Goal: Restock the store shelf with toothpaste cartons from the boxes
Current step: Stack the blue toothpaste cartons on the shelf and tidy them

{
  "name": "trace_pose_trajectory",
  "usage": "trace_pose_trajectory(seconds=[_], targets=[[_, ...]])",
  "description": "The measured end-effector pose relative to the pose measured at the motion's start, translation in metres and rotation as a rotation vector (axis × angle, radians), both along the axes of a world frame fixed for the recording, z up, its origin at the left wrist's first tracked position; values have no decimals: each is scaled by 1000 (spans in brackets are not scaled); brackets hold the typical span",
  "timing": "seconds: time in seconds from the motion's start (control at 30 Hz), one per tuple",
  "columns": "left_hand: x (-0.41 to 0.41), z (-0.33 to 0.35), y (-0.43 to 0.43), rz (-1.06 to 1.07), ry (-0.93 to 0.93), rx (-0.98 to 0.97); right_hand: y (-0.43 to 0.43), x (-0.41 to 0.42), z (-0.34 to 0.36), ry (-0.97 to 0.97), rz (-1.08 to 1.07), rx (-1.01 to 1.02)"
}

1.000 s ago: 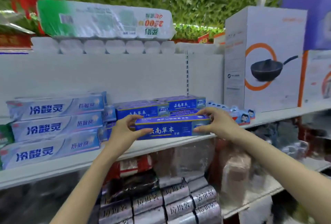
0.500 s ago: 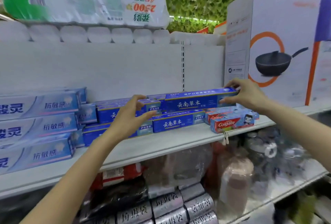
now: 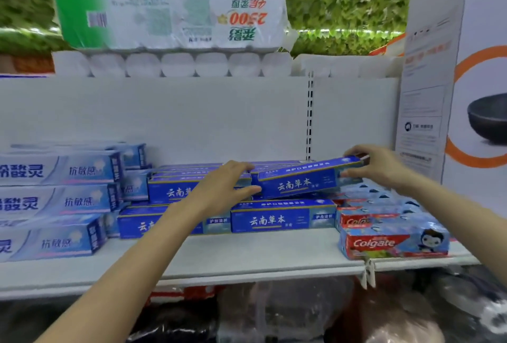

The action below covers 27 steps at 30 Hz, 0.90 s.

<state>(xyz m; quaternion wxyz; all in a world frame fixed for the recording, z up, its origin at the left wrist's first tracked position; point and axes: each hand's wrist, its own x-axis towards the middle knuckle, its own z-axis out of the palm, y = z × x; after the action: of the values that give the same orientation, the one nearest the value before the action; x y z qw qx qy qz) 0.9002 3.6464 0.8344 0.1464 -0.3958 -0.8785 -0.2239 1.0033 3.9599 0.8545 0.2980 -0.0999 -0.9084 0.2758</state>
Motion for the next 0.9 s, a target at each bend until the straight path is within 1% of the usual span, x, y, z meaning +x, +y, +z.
trace_pose_trajectory(seconds=[0.07,0.13,0.23,0.43,0.57,0.63,0.7,0.8,0.9], targets=[[-1,-2,7,39,16,-49,7,-9,-8,-58,-17,50],[1,-4,12,77,28,-84,11,-15,-15,-134,-38,144],[4,-3,15,105,56,-115,10,-14,-15,-194,-30,196],[16,8,1,85,58,-103,-25,-2,3,-145,-5,316],[28,11,-28,76,109,-146,-79,10,11,-90,44,296],[31,9,-46,68,129,-179,-112,18,10,-92,74,324],[32,5,-63,57,123,-196,-143,28,3,-135,99,422],[38,-4,-84,31,118,-210,-187,44,-10,-219,97,648],[52,-12,-102,4,136,-253,-227,59,-13,-287,91,789]])
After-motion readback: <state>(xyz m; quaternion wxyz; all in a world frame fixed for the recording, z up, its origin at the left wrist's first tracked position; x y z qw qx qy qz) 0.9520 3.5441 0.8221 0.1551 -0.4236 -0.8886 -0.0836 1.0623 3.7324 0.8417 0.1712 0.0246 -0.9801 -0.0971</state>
